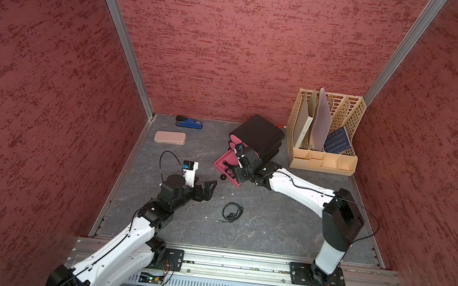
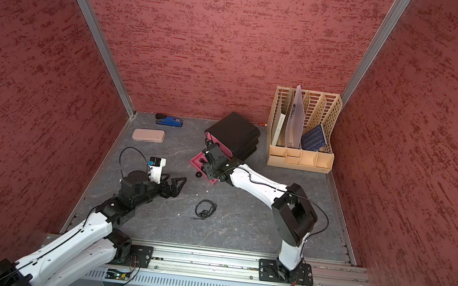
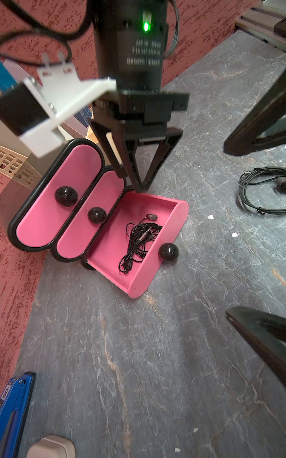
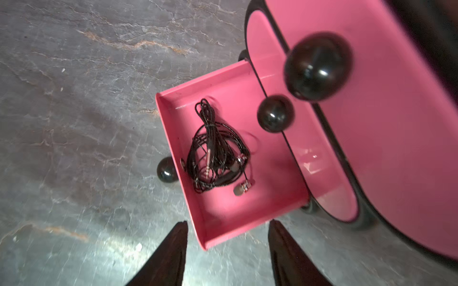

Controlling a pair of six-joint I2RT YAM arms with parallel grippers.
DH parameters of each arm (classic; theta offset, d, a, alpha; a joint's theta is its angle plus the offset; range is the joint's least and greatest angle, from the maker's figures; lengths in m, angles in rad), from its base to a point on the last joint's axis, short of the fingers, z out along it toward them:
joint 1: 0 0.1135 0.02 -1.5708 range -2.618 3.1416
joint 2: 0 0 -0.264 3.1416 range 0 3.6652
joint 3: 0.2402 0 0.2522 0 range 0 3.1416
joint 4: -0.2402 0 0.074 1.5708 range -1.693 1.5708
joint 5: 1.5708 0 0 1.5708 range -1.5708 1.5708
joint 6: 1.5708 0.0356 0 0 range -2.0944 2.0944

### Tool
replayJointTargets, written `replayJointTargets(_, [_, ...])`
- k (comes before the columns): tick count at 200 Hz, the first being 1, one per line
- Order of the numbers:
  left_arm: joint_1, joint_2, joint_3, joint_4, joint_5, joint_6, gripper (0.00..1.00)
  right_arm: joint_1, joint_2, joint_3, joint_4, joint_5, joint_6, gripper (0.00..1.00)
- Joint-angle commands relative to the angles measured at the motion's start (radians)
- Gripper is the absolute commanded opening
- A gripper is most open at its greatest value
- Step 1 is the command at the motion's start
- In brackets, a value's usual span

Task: Place the wired earphones into the drawer by color
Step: Place the wired earphones in the drawer.

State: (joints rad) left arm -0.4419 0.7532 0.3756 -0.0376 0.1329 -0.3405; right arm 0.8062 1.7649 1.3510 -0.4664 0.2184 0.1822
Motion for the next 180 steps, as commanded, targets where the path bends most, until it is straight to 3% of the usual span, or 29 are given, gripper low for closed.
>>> replayJointTargets(1, [0.006, 0.014, 0.014, -0.009, 0.046, -0.008, 1.00, -0.012, -0.089, -0.065, 0.018, -0.010, 0.015, 0.58])
replayJointTargets(33, [-0.030, 0.052, 0.058, -0.075, 0.076, -0.028, 1.00, -0.038, -0.201, -0.180, 0.029, -0.011, 0.018, 0.59])
replayJointTargets(95, [-0.229, 0.187, 0.167, -0.260, -0.051, -0.020, 1.00, -0.083, -0.342, -0.379, 0.101, 0.008, -0.016, 0.59])
replayJointTargets(136, [-0.304, 0.289, 0.188, -0.255, -0.090, 0.005, 0.97, -0.084, -0.443, -0.521, 0.253, 0.049, -0.038, 0.58])
replayJointTargets(180, [-0.340, 0.415, 0.217, -0.214, -0.104, 0.038, 0.89, -0.084, -0.511, -0.570, 0.282, 0.062, -0.057, 0.59])
